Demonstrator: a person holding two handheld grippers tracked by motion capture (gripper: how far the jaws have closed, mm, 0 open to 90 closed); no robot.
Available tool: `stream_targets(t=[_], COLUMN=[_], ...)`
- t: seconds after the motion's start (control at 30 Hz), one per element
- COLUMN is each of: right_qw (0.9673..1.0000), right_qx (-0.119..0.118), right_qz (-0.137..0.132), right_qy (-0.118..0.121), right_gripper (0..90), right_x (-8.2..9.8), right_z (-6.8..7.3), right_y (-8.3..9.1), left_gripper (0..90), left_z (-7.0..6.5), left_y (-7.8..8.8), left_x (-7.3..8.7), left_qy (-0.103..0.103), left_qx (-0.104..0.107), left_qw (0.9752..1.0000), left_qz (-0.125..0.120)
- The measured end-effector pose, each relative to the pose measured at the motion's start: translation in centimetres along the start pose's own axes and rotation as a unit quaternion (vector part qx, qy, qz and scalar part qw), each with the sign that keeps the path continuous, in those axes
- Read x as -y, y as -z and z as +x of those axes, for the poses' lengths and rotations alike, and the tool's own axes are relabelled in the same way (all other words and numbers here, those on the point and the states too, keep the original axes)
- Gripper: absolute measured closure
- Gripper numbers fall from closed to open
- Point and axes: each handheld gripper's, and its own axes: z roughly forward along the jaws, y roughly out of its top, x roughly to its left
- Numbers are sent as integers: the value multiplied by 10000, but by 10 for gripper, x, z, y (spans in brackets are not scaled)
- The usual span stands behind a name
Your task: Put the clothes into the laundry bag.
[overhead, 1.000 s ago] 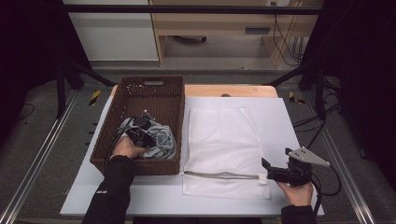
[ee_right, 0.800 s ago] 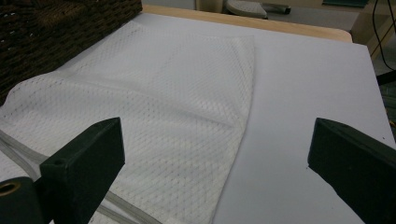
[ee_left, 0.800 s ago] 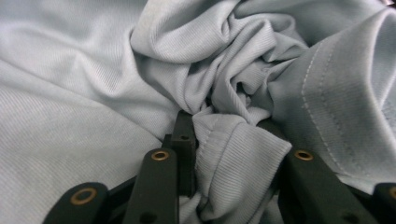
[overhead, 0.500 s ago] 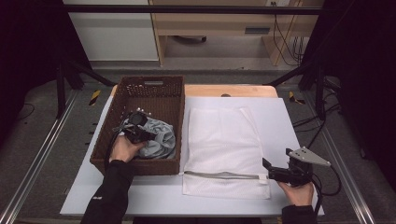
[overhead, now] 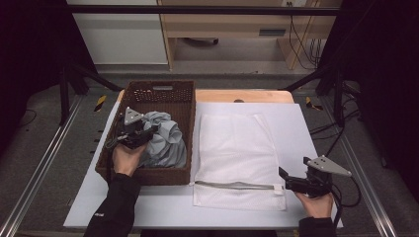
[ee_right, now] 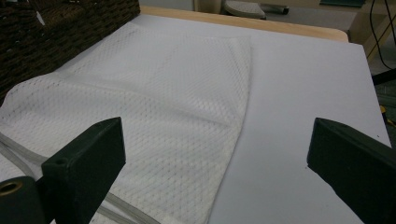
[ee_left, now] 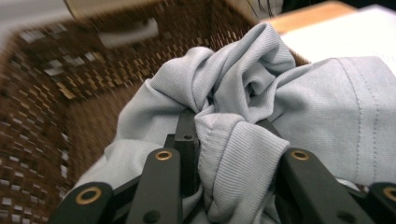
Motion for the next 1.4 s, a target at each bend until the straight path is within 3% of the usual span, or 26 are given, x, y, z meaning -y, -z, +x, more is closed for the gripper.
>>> stream_targets(t=[0.03,0.07,0.17,0.2,0.23,0.43,0.5,0.57,0.6,0.67,0.7,0.73,0.77,0.8,0.83,0.9,0.93,1.0,1.03,1.07,1.1,1.2,1.27,1.3,1.33,1.4], right_qw=[10000,10000,10000,10000,10000,10000,10000,10000,10000,10000,10000,10000,10000,10000,10000,10000,10000,10000,10000,10000,10000,10000,10000,10000,10000,10000], right_qx=[-2,0,0,-5,-1,-3,-5,-4,-4,-2,-2,-2,-2,-6,-6,-13,-8,-9,-10,-13,-13,-15,-16,-22,-16,-13], right_qz=[-7,-11,-11,-16,-25,-41,-51,-58,-59,-59,-59,-47,-47,-40,-40,-52,-63,-62,-60,-59,-59,-70,-70,-63,-60,-60], right_qy=[-6,-4,-4,5,-1,-5,-4,3,9,10,10,9,9,9,9,2,4,4,3,4,4,6,9,5,14,23], right_gripper=[48,48,48,49,49,51,52,52,52,52,52,52,52,52,52,53,53,54,54,54,54,54,54,54,54,54], right_x=[0,0,0,0,0,0,-1,-1,-1,-1,-1,-1,-1,-1,-1,-1,-1,-1,-1,-1,-1,-1,-1,-1,-1,0], right_z=[0,0,0,0,0,0,0,0,0,0,0,0,0,1,1,1,0,0,0,0,0,0,0,1,1,1], right_y=[0,0,0,1,1,2,2,2,2,2,2,2,2,2,2,2,2,2,2,2,2,2,2,2,2,2], left_gripper=[690,691,692,692,692,693,694,694,694,694,693,693,693,693,693,694,693,694,694,694,694,695,695,695,695,695], left_z=[0,2,4,6,6,6,4,3,1,-2,-2,-4,-4,-5,-5,-5,-6,-6,-6,-7,-7,-7,-8,-8,-10,-10], left_y=[0,6,13,20,20,45,59,63,70,78,78,84,84,90,90,96,102,105,108,114,114,123,132,132,138,141], left_x=[0,-1,-3,-5,-5,-18,-27,-30,-36,-41,-41,-46,-46,-51,-51,-55,-59,-61,-63,-67,-67,-74,-80,-80,-84,-86], left_qy=[0,88,160,229,229,320,341,339,333,293,293,292,292,314,314,338,345,334,332,339,339,339,351,351,334,329], left_qx=[0,-24,-78,-120,-120,-213,-239,-218,-145,-211,-211,-237,-237,-244,-244,-253,-282,-294,-306,-319,-319,-348,-337,-337,-365,-371], left_qw=[10000,9997,9989,9976,9976,9911,9872,9857,9835,9811,9811,9784,9784,9753,9753,9726,9696,9684,9669,9635,9635,9589,9540,9540,9502,9487], left_qz=[0,-243,-435,-640,-640,-1275,-1542,-1634,-1774,-1901,-1901,-2032,-2032,-2172,-2172,-2284,-2406,-2452,-2510,-2636,-2636,-2796,-2959,-2959,-3077,-3122])
